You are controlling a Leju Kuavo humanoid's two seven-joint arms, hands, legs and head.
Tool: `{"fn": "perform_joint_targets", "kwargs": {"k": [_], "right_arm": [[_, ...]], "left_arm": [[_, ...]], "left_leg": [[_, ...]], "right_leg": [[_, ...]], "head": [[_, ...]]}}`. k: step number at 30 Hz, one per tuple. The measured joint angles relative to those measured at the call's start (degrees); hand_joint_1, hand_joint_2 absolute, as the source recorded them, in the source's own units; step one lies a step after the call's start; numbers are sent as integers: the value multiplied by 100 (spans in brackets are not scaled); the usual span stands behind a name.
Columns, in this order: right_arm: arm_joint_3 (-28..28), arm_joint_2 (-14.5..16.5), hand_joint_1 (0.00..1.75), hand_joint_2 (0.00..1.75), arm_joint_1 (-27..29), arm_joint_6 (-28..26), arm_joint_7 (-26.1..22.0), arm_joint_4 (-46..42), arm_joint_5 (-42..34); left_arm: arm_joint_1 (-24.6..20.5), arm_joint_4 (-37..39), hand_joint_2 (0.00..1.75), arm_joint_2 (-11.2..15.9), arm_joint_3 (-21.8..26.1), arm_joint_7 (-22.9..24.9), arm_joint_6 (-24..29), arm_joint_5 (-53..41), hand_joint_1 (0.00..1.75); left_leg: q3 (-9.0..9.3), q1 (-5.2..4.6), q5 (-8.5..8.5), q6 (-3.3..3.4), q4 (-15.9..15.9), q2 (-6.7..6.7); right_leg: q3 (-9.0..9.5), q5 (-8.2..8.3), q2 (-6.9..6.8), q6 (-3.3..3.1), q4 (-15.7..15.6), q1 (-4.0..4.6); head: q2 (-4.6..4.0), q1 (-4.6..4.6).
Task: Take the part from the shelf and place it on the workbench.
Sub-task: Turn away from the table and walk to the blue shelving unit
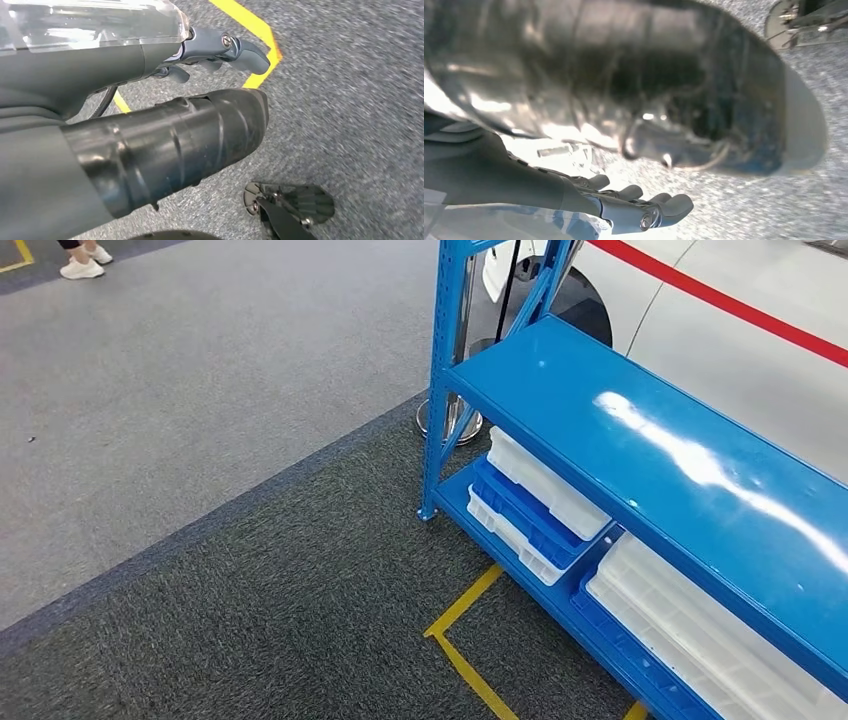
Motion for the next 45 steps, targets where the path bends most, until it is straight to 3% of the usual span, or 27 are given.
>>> {"fn": "perform_joint_targets", "kwargs": {"k": [2, 4, 6, 8, 9, 11, 12, 13, 14, 15, 17, 18, 20, 22, 24, 26, 28, 29, 31, 33, 35, 37, 39, 41, 43, 44, 45], "right_arm": [[-1, -1, 0, 0, 1, 2, 0, 0, 2], [1, 0, 0, 0, -12, 7, 0, 0, 8], [1, 1, 0, 0, -13, 15, 0, 1, 15], [1, 1, 0, 0, -8, 28, 0, 1, 25], [1, 2, 0, 0, -14, 36, -1, 1, 34], [1, 2, 0, 0, -26, 45, -2, 1, 51], [1, 2, 0, 0, -30, 50, -2, 1, 55], [1, 2, 0, 0, -29, 52, -3, 1, 51], [-1, 2, 0, 0, -27, 54, -4, 1, 42], [-2, 2, 0, 0, -24, 53, -10, 1, 28], [-5, 4, 0, 0, -24, 51, -31, 1, 3], [-6, 5, 0, 0, -29, 50, -43, 1, -4], [-6, 9, 0, 0, -29, 47, -60, 1, -5], [-7, 10, 0, 0, -20, 41, -67, 2, -3], [-9, 7, 0, 0, -21, 35, -68, 3, -1], [-8, 5, 0, 0, -32, 33, -68, 3, 3], [-8, 5, 0, 0, -37, 34, -68, 3, 3], [-13, 4, 0, 0, -35, 34, -68, 3, -12], [-50, 2, 0, 0, -27, 26, -68, 3, -71], [-95, 1, 0, 0, -36, 13, -69, 3, -116], [-114, 1, 0, 0, -52, 4, -72, 3, -121], [-141, 2, 0, 0, -51, 0, -74, 3, -120], [-166, 2, 0, 0, -53, 2, -74, 3, -116], [-174, 1, 0, 0, -67, 18, -72, 3, -105], [-178, 1, 0, 0, -75, 51, -67, 3, -92], [-179, 1, 0, 0, -74, 67, -64, 3, -87], [-180, 1, 0, 0, -72, 79, -62, 4, -80]], "left_arm": [[-4, 0, 0, -2, 0, -2, 0, 1, 0], [-6, 0, 0, -3, 0, -8, -1, 2, 0], [-25, 0, 0, -3, 0, -14, -2, 4, 0], [-44, 0, 0, -3, 0, -18, -2, 2, 0], [-45, 0, 0, -3, 0, -20, -2, 2, 0], [-36, 0, 0, -2, 1, -28, -2, 4, 0], [-28, 0, 0, -1, 1, -35, -3, 8, 0], [-21, 0, 0, -1, 2, -43, -5, 13, 0], [-15, 0, 0, -1, 2, -51, -9, 17, 0], [-12, 0, 0, 0, 2, -62, -16, 20, 0], [-12, 0, 0, 4, 3, -91, -30, 26, 0], [-13, 0, 0, 9, 3, -104, -38, 28, 0], [-32, 0, 0, 16, 4, -113, -53, 32, 0], [-52, 0, 0, 16, 5, -113, -69, 32, 0], [-51, 0, 0, 15, 7, -113, -80, 28, 0], [-37, 0, 0, 15, 8, -114, -90, 18, 0], [-24, 0, 0, 15, 8, -106, -94, 5, 0], [-22, 0, 0, 14, 7, -100, -93, 1, 0], [-24, 0, 0, 9, 7, -89, -92, -9, 0], [-25, 0, 0, 5, 7, -82, -93, -22, 0], [-32, 0, 0, 5, 7, -79, -93, -35, 0], [-49, 0, 0, 6, 7, -75, -94, -47, 0], [-58, 0, 0, 6, 7, -74, -94, -52, 0], [-49, 0, 0, 7, 7, -74, -94, -52, 0], [-30, 0, 0, 8, 7, -74, -94, -52, 0], [-20, 0, 0, 8, 7, -73, -94, -53, 0], [-13, 0, 0, 8, 7, -72, -94, -54, 0]], "left_leg": [[58, -15, -46, -51, 3, 114], [105, -37, -92, -123, -2, 215], [169, -46, -118, -191, -29, 325], [183, -28, -219, -251, 69, 200], [102, -18, -353, -271, 271, 55], [-245, -7, -717, -288, 988, -231], [-438, -7, -841, -292, 1347, -283], [-570, -7, -858, -291, 1558, -305], [-610, -8, -756, -283, 1558, -317], [-544, -8, -546, -268, 1330, -335], [-273, -5, -115, -214, 588, -536], [-166, -3, -2, -191, 294, -658], [-89, -17, 10, -161, 84, -800], [-51, -10, 38, -120, 18, -697], [-6, 15, 73, -49, -60, -564], [20, 12, 68, -5, -89, -412], [34, 6, 39, -1, -85, -238], [47, 7, 21, -9, -83, -157], [98, 11, -23, -43, -77, -25], [151, -9, -85, -110, -62, 86], [193, -39, -135, -185, -62, 183], [253, -36, -172, -248, -75, 261], [225, -10, -333, -301, 107, 103], [-55, 6, -685, -322, 725, -180], [-442, 6, -948, -324, 1457, -292], [-551, 6, -923, -320, 1608, -309], [-561, 5, -775, -308, 1533, -323]], "right_leg": [[416, 334, -268, -60, -792, 34], [604, 418, -441, -149, -1179, 89], [606, 411, -327, -226, -1205, 103], [639, 439, -191, -304, -1260, 71], [657, 456, -122, -342, -1287, 52], [662, 458, 13, -391, -1296, 52], [663, 453, 95, -402, -1290, 60], [668, 446, 181, -408, -1281, 68], [674, 436, 270, -409, -1268, 74], [683, 424, 359, -405, -1251, 77], [691, 394, 512, -377, -1210, 84], [678, 382, 579, -351, -1188, 84], [636, 381, 691, -284, -1173, 64], [610, 388, 737, -209, -1177, 50], [513, 256, 464, -152, -972, 64], [198, -68, 145, -110, -349, 53], [-148, -275, 82, -68, 276, 19], [-195, -230, 68, -51, 342, 1], [62, 130, -34, -39, -171, -22], [430, 401, -301, -88, -891, 5], [555, 426, -420, -167, -1154, 46], [557, 428, -288, -236, -1165, 45], [579, 444, -166, -320, -1198, 20], [589, 454, -52, -386, -1214, 16], [590, 449, 95, -411, -1210, 37], [598, 446, 181, -413, -1208, 45], [610, 443, 270, -412, -1206, 50]], "head": [[0, 0], [0, -2], [0, -4], [0, -5], [0, -7], [0, -9], [0, -10], [0, -11], [0, -11], [0, -11], [0, -9], [0, -10], [0, -10], [0, -10], [0, 9], [0, 32], [0, 36], [0, 36], [0, 37], [0, 37], [0, 34], [0, 32], [0, 29], [0, 25], [0, 24], [0, 24], [0, 24]]}}
